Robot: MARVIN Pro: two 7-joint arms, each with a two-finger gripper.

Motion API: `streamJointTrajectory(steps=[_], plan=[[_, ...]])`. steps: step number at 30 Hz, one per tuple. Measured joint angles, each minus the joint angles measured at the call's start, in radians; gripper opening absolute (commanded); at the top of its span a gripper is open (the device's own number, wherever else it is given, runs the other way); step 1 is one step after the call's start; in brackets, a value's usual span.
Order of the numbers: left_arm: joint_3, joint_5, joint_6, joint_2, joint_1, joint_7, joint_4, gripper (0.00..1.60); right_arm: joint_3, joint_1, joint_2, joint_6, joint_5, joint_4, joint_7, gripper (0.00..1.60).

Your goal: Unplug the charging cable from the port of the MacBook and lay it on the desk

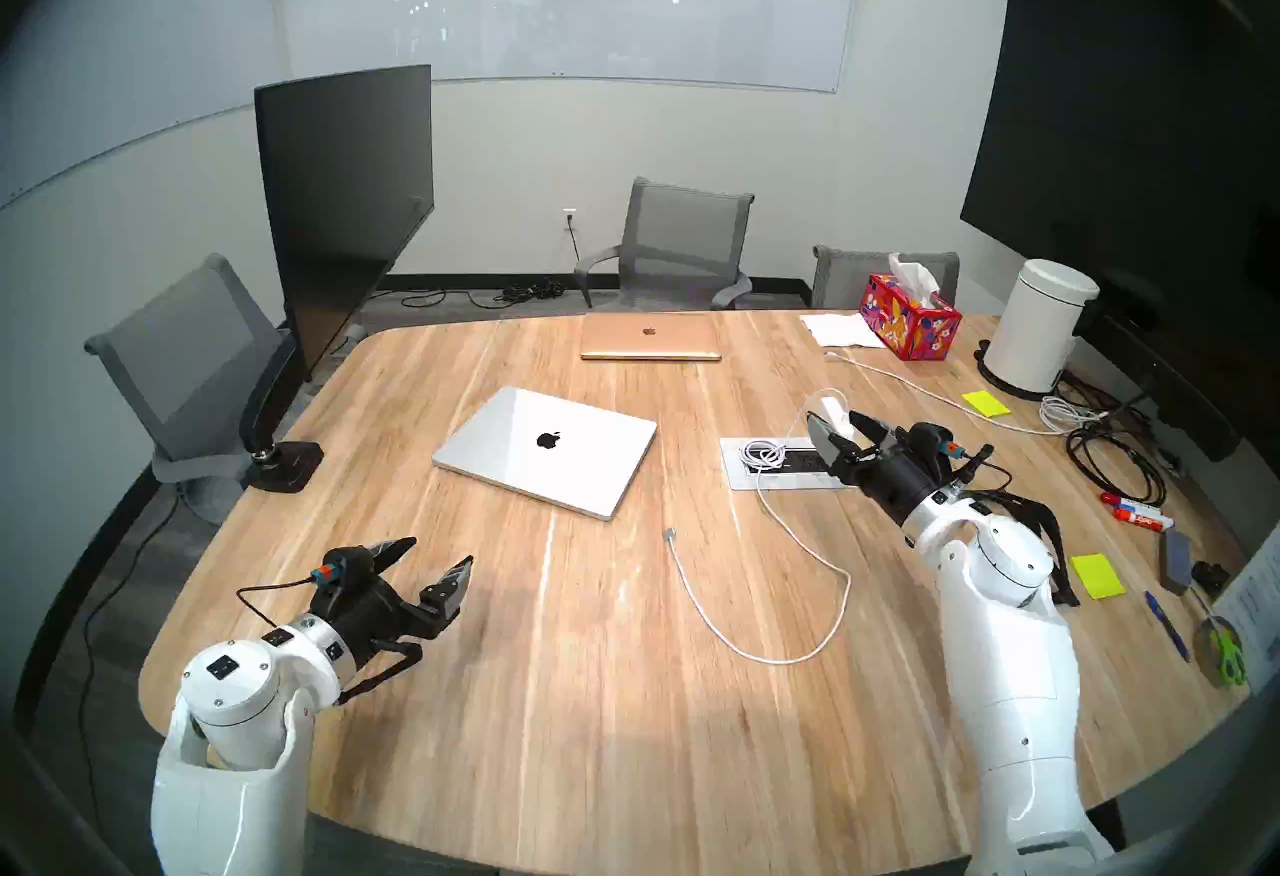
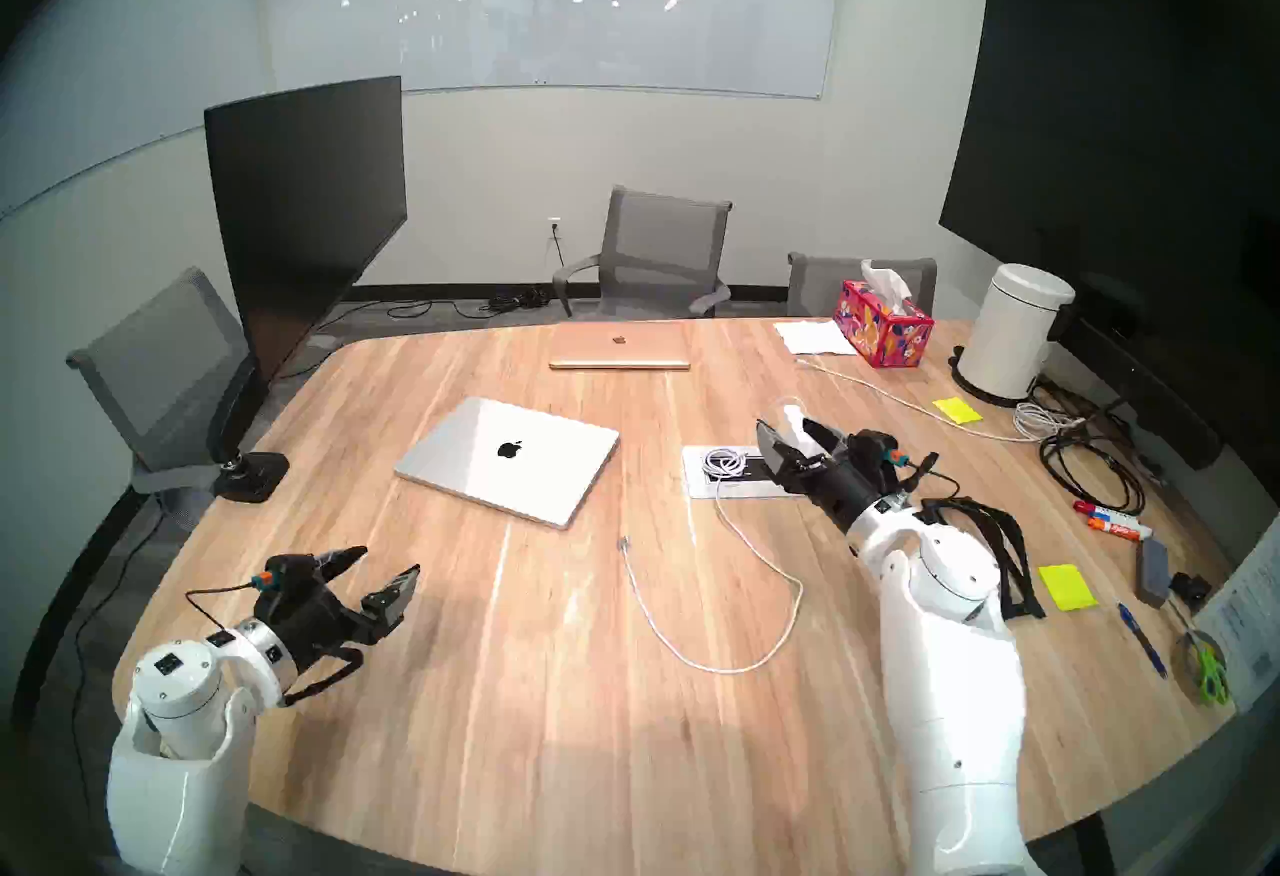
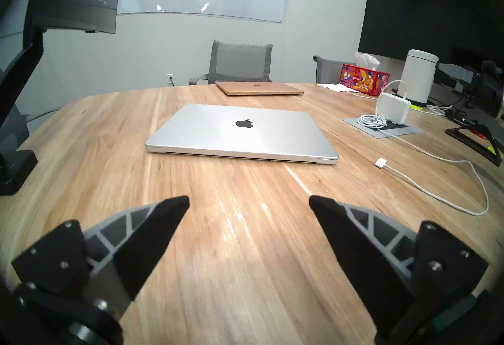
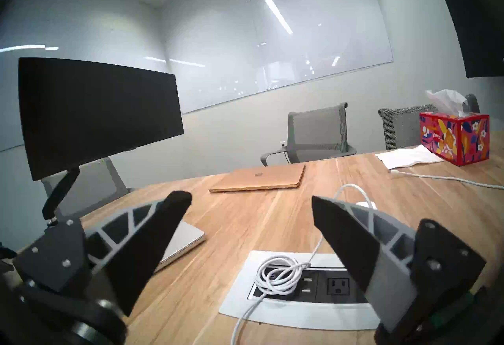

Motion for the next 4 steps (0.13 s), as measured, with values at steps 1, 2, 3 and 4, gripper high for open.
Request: streamJointTrajectory(steps=[1, 2, 3, 4], plan=[[0.0, 0.0, 0.0, 0.0, 0.0, 0.0, 0.0, 1.6, 0.001, 0.0, -0.001, 0.0, 0.0, 0.0, 0.001, 1.6], [0.0, 0.0, 0.0, 0.0, 0.0, 0.0, 0.0, 1.6, 0.001, 0.001, -0.001, 0.0, 0.0, 0.0, 0.002, 1.6], [0.0, 0.0, 0.0, 0.0, 0.0, 0.0, 0.0, 1.6, 0.002, 0.001, -0.002, -0.001, 0.0, 0.0, 0.003, 1.6], [0.0, 0.0, 0.0, 0.0, 0.0, 0.0, 0.0, 1.6, 0.002, 0.001, -0.002, -0.001, 0.0, 0.0, 0.004, 1.6]])
